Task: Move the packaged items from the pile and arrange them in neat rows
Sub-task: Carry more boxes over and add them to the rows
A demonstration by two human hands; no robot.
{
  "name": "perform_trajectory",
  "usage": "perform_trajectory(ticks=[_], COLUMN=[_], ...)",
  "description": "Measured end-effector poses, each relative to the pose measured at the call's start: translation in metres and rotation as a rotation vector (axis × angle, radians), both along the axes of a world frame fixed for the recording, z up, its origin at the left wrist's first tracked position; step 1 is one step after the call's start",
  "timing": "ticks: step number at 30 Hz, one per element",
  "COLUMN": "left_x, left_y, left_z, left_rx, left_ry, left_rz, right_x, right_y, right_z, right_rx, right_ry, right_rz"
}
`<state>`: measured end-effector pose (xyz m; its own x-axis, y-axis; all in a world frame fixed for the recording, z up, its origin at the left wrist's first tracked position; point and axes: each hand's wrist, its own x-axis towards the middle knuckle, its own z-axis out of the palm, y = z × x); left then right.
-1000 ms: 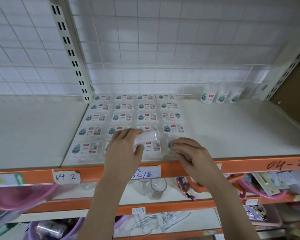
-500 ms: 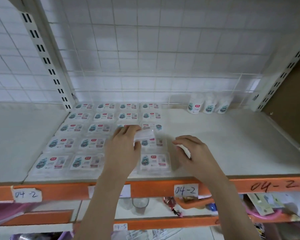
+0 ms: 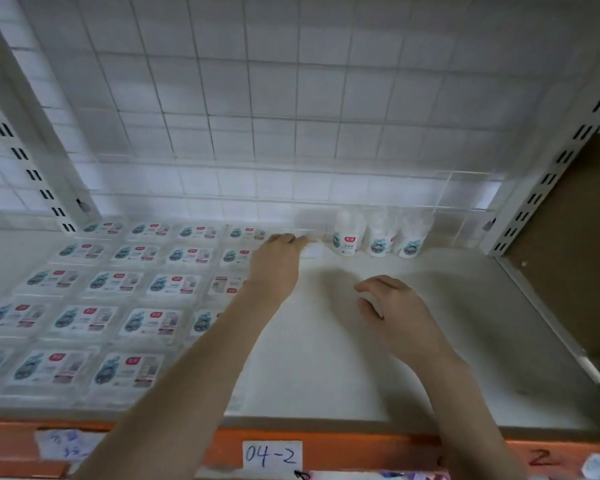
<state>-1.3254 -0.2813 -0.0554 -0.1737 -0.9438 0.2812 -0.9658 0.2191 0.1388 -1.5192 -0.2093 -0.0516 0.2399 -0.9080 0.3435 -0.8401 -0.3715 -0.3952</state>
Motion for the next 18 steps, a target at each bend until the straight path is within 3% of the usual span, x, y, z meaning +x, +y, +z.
perform_trajectory(ticks=[5,18], left_x=[0.003,0.009], left_y=[0.007,-0.024], left_z=[-0.01,0.012], left_rx=[-0.004,0.175], left_ry=[-0.238,-0.19], left_rz=[-0.023,-0.047], right_x=[0.006,0.004], right_y=[-0.006,-0.003], right_z=[-0.005,-0.007], right_rx=[0.084,0.093], right_ry=[-0.004,-0.023], right_rz=[0.084,0.079])
